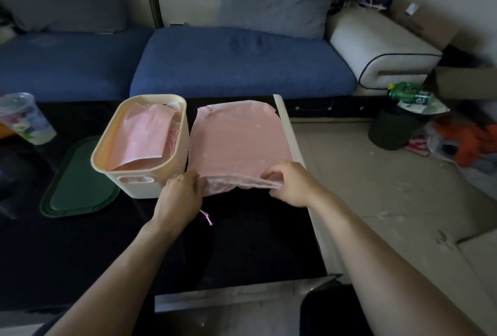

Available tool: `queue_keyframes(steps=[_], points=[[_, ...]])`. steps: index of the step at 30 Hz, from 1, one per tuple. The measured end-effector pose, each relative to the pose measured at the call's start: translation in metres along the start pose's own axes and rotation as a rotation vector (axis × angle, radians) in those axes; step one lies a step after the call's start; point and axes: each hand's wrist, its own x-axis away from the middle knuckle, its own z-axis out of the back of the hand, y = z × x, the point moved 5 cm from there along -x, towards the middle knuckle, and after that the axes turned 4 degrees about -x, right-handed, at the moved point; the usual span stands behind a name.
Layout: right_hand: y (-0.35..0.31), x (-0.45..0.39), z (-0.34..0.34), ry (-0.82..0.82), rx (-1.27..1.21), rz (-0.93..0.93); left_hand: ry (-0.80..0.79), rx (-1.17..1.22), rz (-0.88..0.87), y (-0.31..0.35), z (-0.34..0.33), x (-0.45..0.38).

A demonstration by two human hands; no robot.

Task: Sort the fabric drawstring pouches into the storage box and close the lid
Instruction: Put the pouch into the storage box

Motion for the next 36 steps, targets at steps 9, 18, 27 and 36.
queue_keyframes(steps=[9,18,27,36], points=[[0.024,0.012,0.054,0.311,-0.054,-0.069,0.033,0.086,0.048,-0.006,0.001,0.003],[0.064,0.026,0.049,0.127,-0.378,-0.429,-0.289,0.254,0.14,0.003,-0.01,0.017],[0.098,0.031,0.05,0.301,-1.052,-0.651,-0.312,0.153,0.176,-0.004,-0.011,0.013],[0.086,0.036,0.05,0.509,-1.959,-0.697,-0.504,-0.02,0.188,-0.004,-0.01,0.016]])
